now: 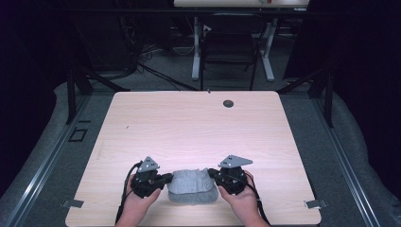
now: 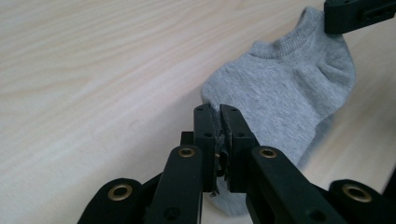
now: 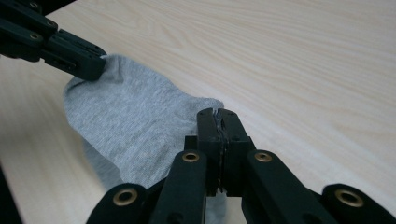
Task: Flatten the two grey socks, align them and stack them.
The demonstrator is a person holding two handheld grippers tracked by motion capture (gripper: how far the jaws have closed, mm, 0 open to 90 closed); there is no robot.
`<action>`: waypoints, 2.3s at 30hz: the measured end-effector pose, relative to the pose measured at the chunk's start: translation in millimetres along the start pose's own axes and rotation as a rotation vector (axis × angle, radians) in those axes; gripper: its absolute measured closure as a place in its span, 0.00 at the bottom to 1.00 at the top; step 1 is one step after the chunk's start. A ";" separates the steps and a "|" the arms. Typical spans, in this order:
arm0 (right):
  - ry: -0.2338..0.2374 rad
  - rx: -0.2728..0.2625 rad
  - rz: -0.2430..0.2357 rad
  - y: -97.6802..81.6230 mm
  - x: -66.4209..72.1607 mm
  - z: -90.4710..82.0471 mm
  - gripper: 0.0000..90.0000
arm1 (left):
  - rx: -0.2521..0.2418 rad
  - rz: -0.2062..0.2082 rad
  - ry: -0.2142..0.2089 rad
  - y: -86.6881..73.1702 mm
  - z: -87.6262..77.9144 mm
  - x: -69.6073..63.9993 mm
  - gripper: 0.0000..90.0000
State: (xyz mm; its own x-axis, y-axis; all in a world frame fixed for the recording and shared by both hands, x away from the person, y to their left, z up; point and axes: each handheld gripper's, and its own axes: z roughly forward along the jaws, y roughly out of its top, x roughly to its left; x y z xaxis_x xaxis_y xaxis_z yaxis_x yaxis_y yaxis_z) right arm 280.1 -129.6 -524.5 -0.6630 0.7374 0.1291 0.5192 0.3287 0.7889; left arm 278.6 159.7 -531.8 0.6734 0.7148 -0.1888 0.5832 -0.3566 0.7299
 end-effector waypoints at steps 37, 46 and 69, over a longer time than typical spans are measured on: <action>-0.019 0.084 -0.031 -32.7 5.8 4.9 0.98 | 0.042 0.057 0.007 -22.4 20.8 -6.4 0.95; -0.036 0.094 -0.026 -38.0 1.9 11.9 0.97 | 0.049 0.080 0.017 -23.7 26.9 -4.7 0.94; -0.008 0.074 -0.152 -38.0 28.0 19.8 0.73 | 0.040 0.131 -0.008 -24.2 22.7 -19.7 0.71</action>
State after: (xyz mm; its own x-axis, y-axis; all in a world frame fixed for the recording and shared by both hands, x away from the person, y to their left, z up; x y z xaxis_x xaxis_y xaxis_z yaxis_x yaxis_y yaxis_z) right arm 252.4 -109.8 -562.8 -0.7327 0.6806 0.0066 0.4517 0.4790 0.7527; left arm 261.5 140.6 -560.6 0.7484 0.6558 -0.0992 0.5079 -0.4704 0.7216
